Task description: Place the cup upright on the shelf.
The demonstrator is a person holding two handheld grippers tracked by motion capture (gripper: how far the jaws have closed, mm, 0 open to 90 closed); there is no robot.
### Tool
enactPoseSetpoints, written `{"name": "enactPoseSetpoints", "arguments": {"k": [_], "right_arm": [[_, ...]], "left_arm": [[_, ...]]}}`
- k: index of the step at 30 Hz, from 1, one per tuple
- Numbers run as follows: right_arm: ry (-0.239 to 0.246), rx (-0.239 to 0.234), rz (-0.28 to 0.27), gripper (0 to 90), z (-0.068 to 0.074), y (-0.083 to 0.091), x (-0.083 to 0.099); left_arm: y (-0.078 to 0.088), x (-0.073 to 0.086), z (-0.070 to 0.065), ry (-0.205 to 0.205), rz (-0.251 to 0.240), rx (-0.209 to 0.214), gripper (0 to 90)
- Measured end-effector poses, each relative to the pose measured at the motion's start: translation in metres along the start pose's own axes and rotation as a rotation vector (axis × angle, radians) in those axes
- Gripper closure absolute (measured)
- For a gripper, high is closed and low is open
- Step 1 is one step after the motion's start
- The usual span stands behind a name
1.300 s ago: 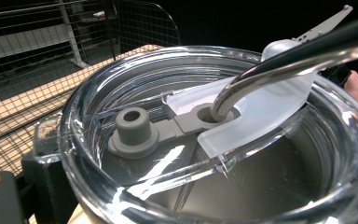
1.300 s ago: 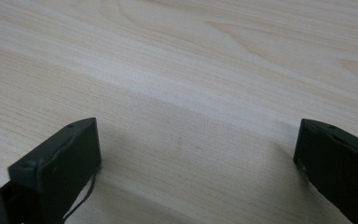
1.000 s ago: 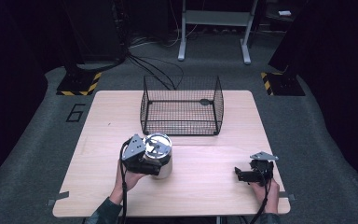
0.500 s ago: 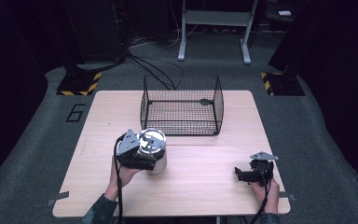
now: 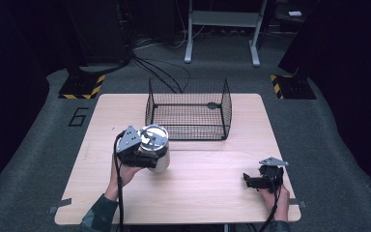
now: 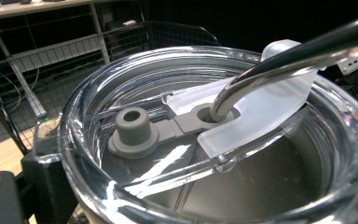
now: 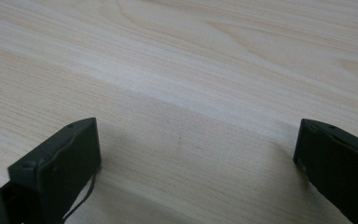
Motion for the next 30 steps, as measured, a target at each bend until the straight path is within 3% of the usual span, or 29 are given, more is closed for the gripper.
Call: {"name": "enactPoseSetpoints", "arguments": {"k": [7, 10, 16, 30], "right_arm": [[0.003, 0.0, 0.001, 0.1, 0.0, 0.0, 0.0], [0.006, 0.0, 0.002, 0.1, 0.0, 0.0, 0.0], [0.002, -0.002, 0.001, 0.1, 0.0, 0.0, 0.0], [0.009, 0.0, 0.003, 0.0, -0.001, 0.0, 0.0]], "left_arm": [[0.004, -0.014, 0.005, -0.027, -0.003, 0.0, 4.1], [0.003, -0.019, 0.005, -0.021, -0.014, -0.005, 4.2], [0.005, -0.031, 0.009, -0.055, -0.006, -0.005, 4.1], [0.005, -0.063, 0.023, -0.065, -0.022, 0.007, 4.1]]}}
Point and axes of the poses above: each handheld gripper's, and its own axes: y roughly backward along the jaws, x roughly out of its underside, z roughly to its left, the point moved 4 cm from there along -y, roughly forward along the jaws, and after that the axes turned 8 degrees about z, right-handed, at the moved point
